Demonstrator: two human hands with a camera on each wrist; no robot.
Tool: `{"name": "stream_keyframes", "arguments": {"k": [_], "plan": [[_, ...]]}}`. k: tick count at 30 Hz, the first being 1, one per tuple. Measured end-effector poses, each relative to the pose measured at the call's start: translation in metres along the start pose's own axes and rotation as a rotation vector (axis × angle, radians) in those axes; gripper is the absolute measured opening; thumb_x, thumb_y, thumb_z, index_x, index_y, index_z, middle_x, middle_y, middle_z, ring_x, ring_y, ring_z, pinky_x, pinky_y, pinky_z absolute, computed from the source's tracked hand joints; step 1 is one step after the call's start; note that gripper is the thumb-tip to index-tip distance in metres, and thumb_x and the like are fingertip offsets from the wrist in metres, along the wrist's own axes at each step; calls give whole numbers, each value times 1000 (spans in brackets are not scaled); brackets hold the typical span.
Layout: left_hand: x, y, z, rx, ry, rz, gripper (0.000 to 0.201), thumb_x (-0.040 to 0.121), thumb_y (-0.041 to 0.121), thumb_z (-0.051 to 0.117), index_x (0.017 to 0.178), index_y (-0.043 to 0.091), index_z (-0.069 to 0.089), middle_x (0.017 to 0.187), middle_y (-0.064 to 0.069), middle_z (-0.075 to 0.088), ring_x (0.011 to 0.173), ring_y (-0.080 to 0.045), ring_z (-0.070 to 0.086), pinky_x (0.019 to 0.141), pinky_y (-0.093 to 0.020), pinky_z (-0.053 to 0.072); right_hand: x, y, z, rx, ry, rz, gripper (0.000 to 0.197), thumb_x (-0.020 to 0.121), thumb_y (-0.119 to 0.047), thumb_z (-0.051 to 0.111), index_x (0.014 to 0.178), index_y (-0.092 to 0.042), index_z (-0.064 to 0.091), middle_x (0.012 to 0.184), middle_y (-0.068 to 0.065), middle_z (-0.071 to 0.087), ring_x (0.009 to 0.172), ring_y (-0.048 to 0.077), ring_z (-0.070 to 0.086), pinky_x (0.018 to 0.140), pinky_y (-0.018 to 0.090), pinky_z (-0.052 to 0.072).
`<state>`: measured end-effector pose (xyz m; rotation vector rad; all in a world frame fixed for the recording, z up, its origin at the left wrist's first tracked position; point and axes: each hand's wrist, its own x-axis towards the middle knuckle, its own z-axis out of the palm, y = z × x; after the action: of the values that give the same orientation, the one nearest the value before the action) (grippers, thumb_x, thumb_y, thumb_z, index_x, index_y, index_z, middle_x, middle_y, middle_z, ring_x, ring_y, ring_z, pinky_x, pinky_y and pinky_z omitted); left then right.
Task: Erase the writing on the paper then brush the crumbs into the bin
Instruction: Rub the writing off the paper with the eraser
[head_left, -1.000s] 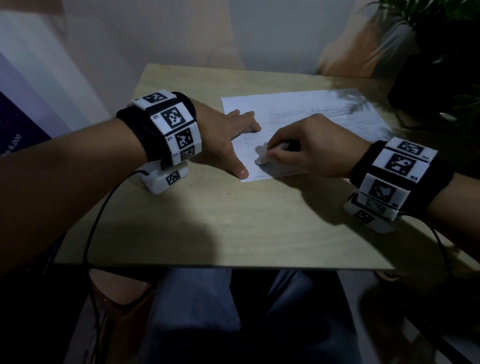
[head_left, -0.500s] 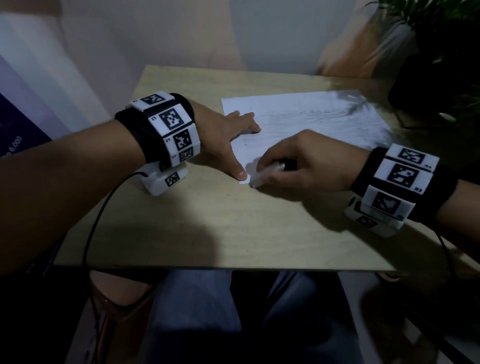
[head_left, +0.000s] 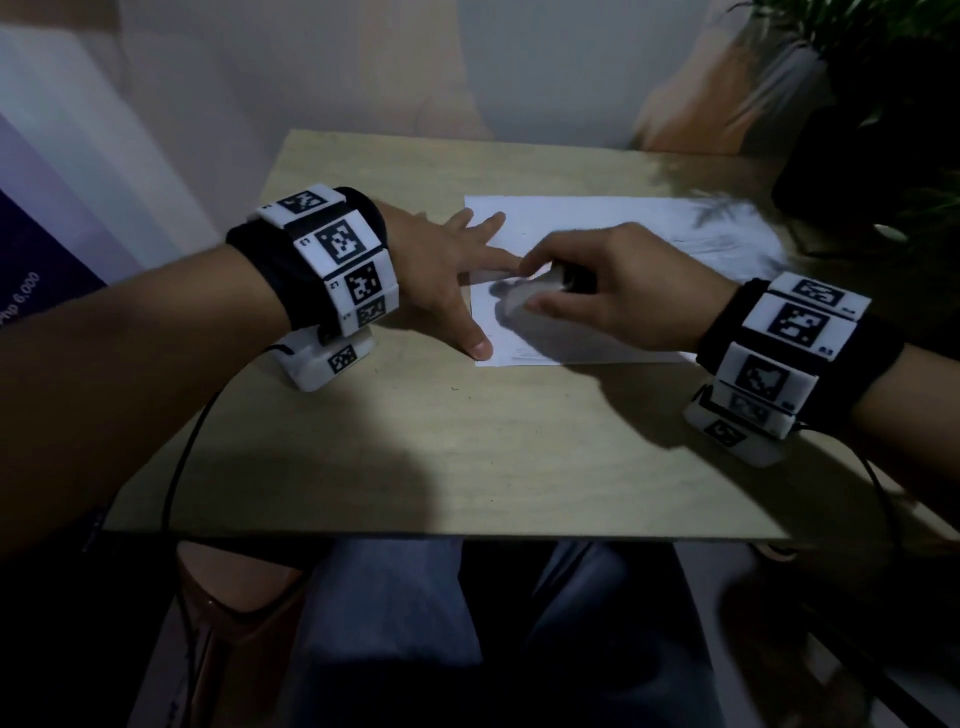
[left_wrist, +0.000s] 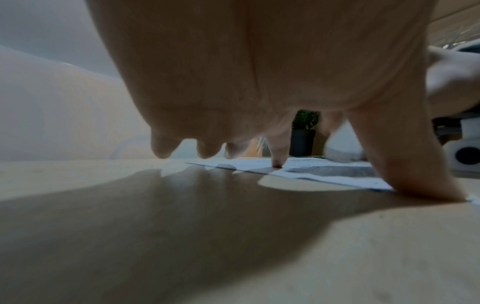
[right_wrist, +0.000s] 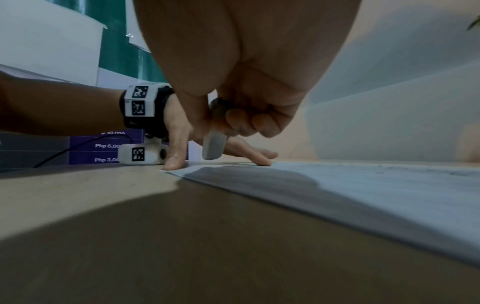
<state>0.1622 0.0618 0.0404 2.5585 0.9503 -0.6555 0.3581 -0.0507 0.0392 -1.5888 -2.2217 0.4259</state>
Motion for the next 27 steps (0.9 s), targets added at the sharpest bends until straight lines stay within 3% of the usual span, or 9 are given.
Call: {"name": "stream_keyframes", "arguments": {"k": [3,4,6,8,10,14,20,24,27], "plan": [[0,0,1,31,42,-10,119,67,79,72,160,48,5,169,5,-19,156,-16,-16,125,-54,-6,2,4,-2,-6,-4,18,32,86,-43,73,106,-19,68,72,-16,55,68,-3,53,63,12,35],[0,-1,1,22,54,-16,121,66,80,72,161,44,6,170,5,-14,156,-14,-12,126,-50,-6,2,4,-3,-8,-14,28,38,83,-51,72,104,-20,69,73,-15,57,69,-2,53,63,13,37],[-1,-2,1,13,54,-31,123,67,83,69,162,38,5,171,6,-9,157,-11,-7,125,-45,-5,3,4,-6,-17,-9,59,60,71,-73,60,100,-22,71,78,-14,63,72,1,56,66,20,44],[1,-3,1,6,30,-37,124,66,91,62,161,38,2,171,7,-11,157,-11,-7,125,-46,-5,3,5,-8,-46,0,66,74,64,-82,48,100,-22,72,83,-11,67,75,5,59,69,29,49],[0,-2,2,12,14,-41,125,63,95,59,160,41,0,170,10,-14,156,-10,-8,127,-49,-3,3,5,-8,-48,-22,57,68,68,-79,52,100,-23,73,80,-11,66,73,5,59,69,30,47],[-2,1,2,-9,2,-57,121,70,81,69,160,40,0,169,13,-17,156,-9,-12,127,-48,1,1,3,-7,62,-220,53,33,81,-56,68,97,-28,75,78,-5,70,70,9,60,67,28,46],[-2,-1,5,-43,22,-47,121,70,77,75,159,40,1,169,17,-14,154,-3,-13,127,-42,3,9,8,0,-161,-37,-1,60,80,-73,46,103,-26,75,87,-8,72,74,11,60,73,35,50],[-5,2,2,-71,-4,-52,120,71,72,78,159,42,1,168,18,-17,152,-1,-17,125,-38,1,6,4,0,-61,-120,-21,59,77,-72,54,106,-24,75,76,-17,64,69,0,56,69,24,41],[-8,5,0,-69,-4,-63,119,74,69,78,160,41,0,168,18,-15,153,-4,-15,124,-37,3,10,8,1,-140,-57,14,54,82,-70,55,102,-24,75,79,-13,68,70,7,57,69,31,46]]}}
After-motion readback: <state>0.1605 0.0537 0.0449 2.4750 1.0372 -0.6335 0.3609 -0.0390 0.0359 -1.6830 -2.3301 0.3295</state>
